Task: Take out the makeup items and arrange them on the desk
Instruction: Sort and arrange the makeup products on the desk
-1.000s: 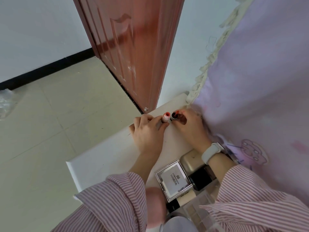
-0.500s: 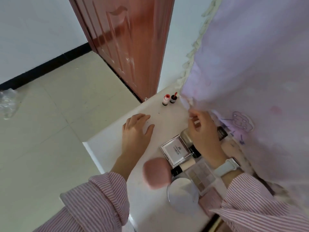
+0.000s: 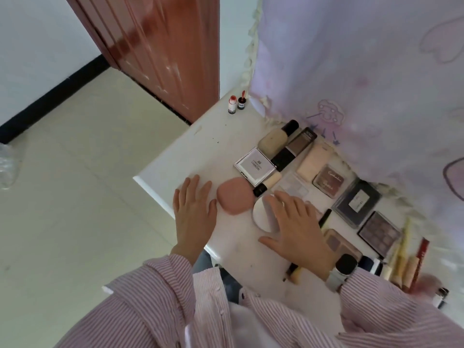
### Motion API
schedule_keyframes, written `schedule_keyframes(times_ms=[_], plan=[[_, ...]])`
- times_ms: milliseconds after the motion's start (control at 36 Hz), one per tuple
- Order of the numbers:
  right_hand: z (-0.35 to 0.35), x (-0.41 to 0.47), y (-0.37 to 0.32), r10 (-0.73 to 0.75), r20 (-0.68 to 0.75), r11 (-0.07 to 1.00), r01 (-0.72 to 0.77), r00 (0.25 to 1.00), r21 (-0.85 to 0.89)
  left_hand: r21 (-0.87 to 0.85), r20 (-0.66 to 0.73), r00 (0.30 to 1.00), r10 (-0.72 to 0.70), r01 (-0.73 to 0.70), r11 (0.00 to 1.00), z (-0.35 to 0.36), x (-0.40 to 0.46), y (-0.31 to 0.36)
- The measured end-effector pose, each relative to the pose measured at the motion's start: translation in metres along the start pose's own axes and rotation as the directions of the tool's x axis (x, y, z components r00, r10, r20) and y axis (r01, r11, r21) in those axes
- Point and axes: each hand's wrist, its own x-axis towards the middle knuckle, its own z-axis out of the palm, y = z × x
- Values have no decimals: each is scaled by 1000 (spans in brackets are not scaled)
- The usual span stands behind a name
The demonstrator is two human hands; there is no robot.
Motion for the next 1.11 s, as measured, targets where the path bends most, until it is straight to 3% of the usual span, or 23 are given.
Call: schedule_keyframes(times_ms=[139, 222, 250, 333, 389, 500, 583, 639, 694, 750, 806, 861, 972, 1111], plan=[[-2, 5, -5, -15, 2, 998, 15, 1000, 57, -59, 55, 998, -37, 41, 997, -6, 1, 2], [-18, 7, -4, 16, -14, 957, -11, 1000, 290, -236, 10, 995, -100, 99, 967, -17, 2, 10], [-27, 9, -5, 50, 25, 891, -56, 998, 451, -324, -20, 992, -126, 112, 939, -22, 3, 15], [-53, 24, -10, 125, 148, 502, -191, 981, 843, -627, 56, 982, -179, 174, 759, -41, 7, 36], [-63, 41, -15, 140, 209, 362, -246, 968, 899, -709, 96, 991, -89, 131, 693, -48, 9, 48], [-82, 75, -34, 79, 436, 28, -439, 896, 898, -697, 77, 987, 143, -49, 715, -56, 15, 64], [-86, 90, -44, 9, 489, -54, -488, 872, 871, -625, 56, 983, 177, -104, 774, -61, 22, 66], [-83, 101, -52, 16, 532, -29, -531, 847, 847, -617, 13, 988, 153, -113, 779, -61, 28, 62], [-78, 113, -61, 78, 555, 101, -560, 828, 822, -644, -21, 994, 108, -96, 759, -59, 34, 59], [-74, 123, -71, 96, 527, 235, -534, 844, 812, -672, -65, 997, 52, -82, 736, -59, 40, 58], [-74, 128, -76, 125, 478, 260, -493, 870, 830, -707, -67, 998, -15, -37, 706, -62, 46, 59], [-76, 131, -78, 155, 409, 264, -436, 899, 860, -762, -35, 996, -86, 29, 647, -60, 53, 57], [-85, 137, -78, 86, 241, 374, -255, 967, 891, -846, 125, 971, -205, 212, 489, -63, 71, 53], [-85, 148, -67, -85, 87, 551, -26, 993, 834, -888, 299, 951, -79, 308, 342, -77, 82, 44]])
